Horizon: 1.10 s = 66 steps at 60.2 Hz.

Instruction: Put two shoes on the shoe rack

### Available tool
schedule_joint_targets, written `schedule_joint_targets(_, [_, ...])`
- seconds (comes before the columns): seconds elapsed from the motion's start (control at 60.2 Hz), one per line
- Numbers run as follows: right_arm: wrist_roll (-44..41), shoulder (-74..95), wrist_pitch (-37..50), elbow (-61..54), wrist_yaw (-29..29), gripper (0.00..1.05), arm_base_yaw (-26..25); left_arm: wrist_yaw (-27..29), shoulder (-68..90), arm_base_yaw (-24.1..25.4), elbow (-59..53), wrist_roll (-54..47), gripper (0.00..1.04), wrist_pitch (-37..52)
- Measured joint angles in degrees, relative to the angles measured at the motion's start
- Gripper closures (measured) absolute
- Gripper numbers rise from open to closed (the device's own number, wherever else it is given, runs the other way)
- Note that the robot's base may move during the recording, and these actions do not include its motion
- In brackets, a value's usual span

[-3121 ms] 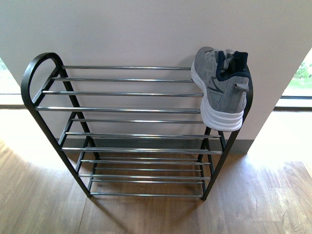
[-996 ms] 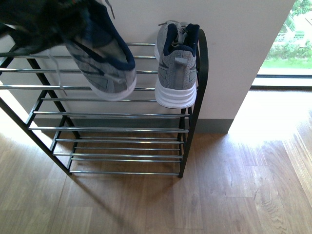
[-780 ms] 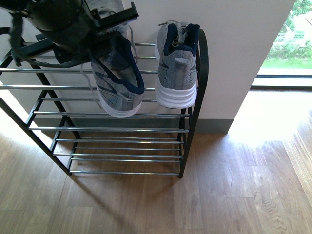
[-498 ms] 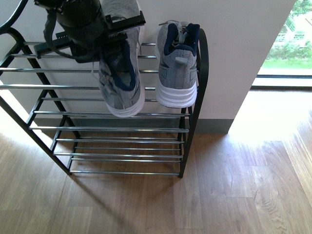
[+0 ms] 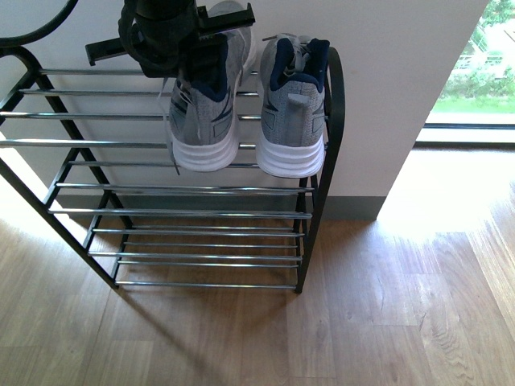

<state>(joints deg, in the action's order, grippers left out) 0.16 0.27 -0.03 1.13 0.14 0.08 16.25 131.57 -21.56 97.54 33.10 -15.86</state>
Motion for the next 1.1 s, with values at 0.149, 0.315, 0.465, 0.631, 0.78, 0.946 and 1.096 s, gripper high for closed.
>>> schedule_joint_targets(0.149, [0.0,0.0,0.0,0.0,0.0,0.09,0.0,-2.0,-0.3,0.4,-1.5,1.3,0.69,1.5])
schedule_joint_targets(0.315, [0.0,0.0,0.0,0.0,0.0,0.09,0.0,-4.4,-5.5,-0.6,-8.5,1.2,0.43,5.7])
schedule_joint_targets(0.465, [0.0,0.0,0.0,0.0,0.0,0.09,0.0,1.4,-18.2,-4.0,-20.8,-8.3,0.19,22.9])
schedule_joint_targets(0.631, [0.0,0.0,0.0,0.0,0.0,0.09,0.0,3.3,-27.4,0.9,-49.0,-28.1,0.55,69.3])
schedule_joint_targets(0.78, [0.0,0.0,0.0,0.0,0.0,0.09,0.0,0.7,-35.9,5.4,-61.8,-31.2,0.79,76.3])
schedule_joint_targets(0.946, [0.0,0.0,0.0,0.0,0.0,0.09,0.0,-3.2,-42.8,7.6,-71.1,-32.0,1.03,77.8])
schedule_joint_targets(1.096, [0.0,0.0,0.0,0.0,0.0,0.09,0.0,-5.2,-48.5,10.4,-77.4,-32.3,1.03,78.1])
